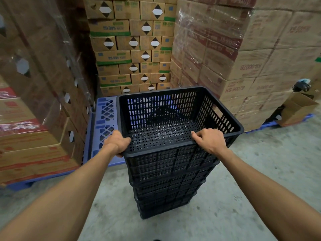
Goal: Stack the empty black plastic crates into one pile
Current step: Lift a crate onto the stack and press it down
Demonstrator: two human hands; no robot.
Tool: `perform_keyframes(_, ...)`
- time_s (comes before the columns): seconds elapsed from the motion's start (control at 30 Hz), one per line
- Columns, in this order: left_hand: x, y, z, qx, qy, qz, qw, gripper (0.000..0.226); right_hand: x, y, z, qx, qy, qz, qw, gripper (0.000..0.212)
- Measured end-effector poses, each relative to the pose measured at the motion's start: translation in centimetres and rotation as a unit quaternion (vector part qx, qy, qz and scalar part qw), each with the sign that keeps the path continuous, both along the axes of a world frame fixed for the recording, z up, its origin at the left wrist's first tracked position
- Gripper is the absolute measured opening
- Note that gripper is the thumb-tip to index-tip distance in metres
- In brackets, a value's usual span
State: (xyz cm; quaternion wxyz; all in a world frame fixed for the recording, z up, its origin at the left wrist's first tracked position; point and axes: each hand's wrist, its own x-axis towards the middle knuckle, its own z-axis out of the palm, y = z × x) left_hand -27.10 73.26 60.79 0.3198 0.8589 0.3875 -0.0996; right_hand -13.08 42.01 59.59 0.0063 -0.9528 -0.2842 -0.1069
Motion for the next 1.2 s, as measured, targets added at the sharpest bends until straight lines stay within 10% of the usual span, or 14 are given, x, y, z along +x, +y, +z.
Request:
perform_keyframes(0.7, -0.4, 1.0, -0.6, 0.046, -0.023, 0.009, 0.999, 0.04, -1.0, 2.0, -0.3, 0.031, 0.014, -0.097, 0.995, 0.053)
perform_keyframes(1.2, -0.2, -2.6, 0.4, 0.152, 0.026, 0.086, 0.984, 0.073, 0.6, 0.6, -0.4, 0.011, 0.058, 0.009, 0.998, 0.067)
